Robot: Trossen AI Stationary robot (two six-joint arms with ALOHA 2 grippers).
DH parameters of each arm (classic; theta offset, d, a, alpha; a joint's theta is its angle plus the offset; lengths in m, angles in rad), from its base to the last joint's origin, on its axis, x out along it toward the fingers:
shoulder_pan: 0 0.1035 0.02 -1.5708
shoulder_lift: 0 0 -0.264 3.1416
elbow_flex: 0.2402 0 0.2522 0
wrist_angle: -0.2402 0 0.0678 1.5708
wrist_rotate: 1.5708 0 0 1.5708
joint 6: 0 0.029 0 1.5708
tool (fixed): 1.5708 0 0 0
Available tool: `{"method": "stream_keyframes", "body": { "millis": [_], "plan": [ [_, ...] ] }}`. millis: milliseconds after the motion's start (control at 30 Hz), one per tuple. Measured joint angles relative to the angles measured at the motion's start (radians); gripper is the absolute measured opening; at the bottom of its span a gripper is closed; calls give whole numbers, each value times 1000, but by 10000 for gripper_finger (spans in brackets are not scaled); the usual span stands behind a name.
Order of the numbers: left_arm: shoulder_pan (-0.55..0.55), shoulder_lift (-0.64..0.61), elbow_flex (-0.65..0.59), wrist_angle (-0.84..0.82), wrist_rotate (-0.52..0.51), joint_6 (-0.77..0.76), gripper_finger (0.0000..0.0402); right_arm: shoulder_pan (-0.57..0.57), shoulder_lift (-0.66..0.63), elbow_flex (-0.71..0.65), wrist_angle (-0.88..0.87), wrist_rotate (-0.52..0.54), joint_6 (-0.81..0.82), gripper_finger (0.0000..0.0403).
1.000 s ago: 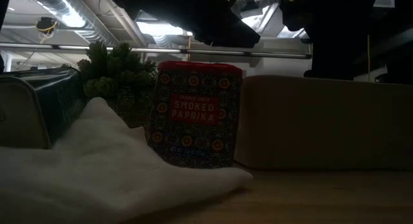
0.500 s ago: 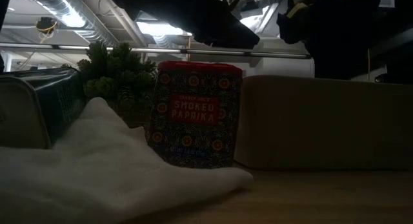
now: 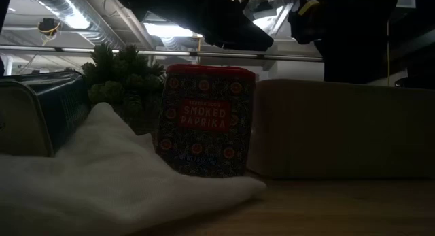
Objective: Sort spices by type
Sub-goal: Put the top green seasoning can into the gray bin, then put the black seasoning bottle into the top transparent bin aligned with the other black seasoning bottle
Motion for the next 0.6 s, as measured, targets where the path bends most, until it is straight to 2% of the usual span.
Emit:
{"method": "stream_keyframes", "body": {
  "millis": [233,600],
  "plan": [
    [0,0,0,-1,0,-1,276,0,-3,0,-1,-27,-1,242],
    [0,0,0,0,0,-1,276,0,-18,39,-36,-52,-40,244]
  ]
}}
